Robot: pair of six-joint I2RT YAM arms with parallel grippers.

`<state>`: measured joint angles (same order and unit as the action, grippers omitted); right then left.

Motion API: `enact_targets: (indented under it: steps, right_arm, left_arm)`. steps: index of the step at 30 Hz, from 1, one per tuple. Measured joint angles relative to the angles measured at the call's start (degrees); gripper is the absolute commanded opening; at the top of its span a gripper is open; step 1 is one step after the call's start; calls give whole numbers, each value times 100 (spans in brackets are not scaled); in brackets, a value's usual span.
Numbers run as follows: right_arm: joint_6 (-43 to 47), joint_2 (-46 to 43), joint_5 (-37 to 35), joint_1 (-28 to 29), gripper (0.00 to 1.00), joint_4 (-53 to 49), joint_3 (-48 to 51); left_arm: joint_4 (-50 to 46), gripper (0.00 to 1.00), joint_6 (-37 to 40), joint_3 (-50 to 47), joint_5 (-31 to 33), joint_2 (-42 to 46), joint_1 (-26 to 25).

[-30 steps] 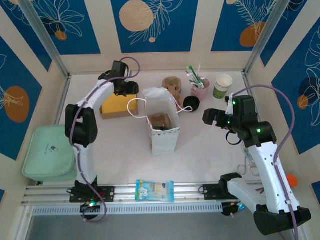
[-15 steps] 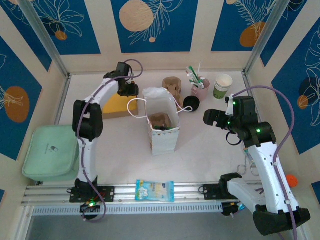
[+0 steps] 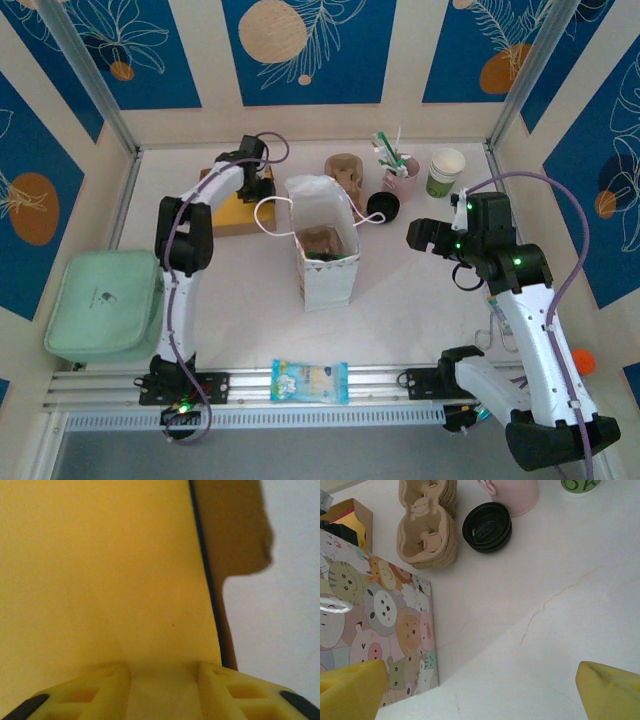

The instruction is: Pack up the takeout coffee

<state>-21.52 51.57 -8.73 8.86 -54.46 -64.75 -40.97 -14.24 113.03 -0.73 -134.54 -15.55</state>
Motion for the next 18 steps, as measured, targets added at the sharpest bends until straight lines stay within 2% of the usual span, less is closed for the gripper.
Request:
enact_targets:
  steps: [3, 5, 18]
  right_arm:
    - [2, 0, 0, 0, 97, -2, 0]
    - [2, 0, -2, 0, 97, -4, 0]
    - [2, -4, 2, 0, 97, -20, 0]
  left_arm:
    - [-52, 23, 63, 138, 46, -111, 2]
    - [-70, 20, 101, 190, 66, -122, 7]
    - [-114, 16, 129, 199, 122, -122, 7]
